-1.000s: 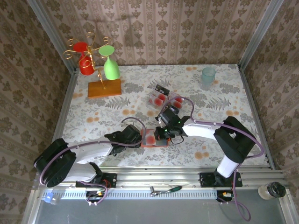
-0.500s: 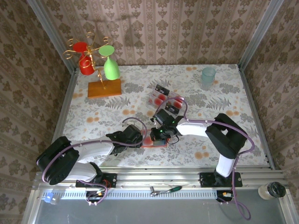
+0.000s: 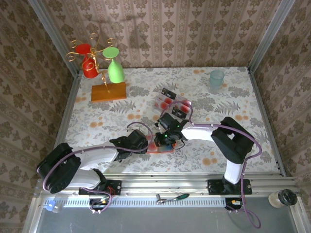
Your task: Put the credit cards into the card holder
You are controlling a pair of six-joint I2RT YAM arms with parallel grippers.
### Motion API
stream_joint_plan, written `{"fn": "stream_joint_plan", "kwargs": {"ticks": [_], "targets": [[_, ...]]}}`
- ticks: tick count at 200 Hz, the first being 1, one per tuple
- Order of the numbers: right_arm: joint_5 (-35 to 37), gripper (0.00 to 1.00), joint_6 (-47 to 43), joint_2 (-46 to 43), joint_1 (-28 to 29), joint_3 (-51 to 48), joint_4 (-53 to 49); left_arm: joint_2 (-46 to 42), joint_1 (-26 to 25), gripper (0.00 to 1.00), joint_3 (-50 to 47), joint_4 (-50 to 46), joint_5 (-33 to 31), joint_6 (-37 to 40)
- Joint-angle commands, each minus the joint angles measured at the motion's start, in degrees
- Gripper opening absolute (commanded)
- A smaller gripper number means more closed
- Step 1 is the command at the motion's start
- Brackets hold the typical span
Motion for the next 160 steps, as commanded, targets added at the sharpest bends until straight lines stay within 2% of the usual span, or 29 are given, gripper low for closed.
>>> {"fn": "stream_joint_plan", "kwargs": {"ticks": [1, 62, 160], "targets": [[1.4, 0.03, -1.2, -3.5, -0.7, 0.0, -2.8, -3.3, 1.2, 1.00, 0.1, -3.6, -1.2, 0.2], [2.7, 0.03, -2.5, -3.0, -1.3, 0.5, -4.4, -1.0, 2.7, 1.00, 0.4, -2.8, 0.0, 0.4], [0.2, 0.02, -2.1, 1.6, -0.7, 2.2, -2.8, 3.3, 2.4, 1.00, 1.1, 0.8, 1.7, 1.5]]}}
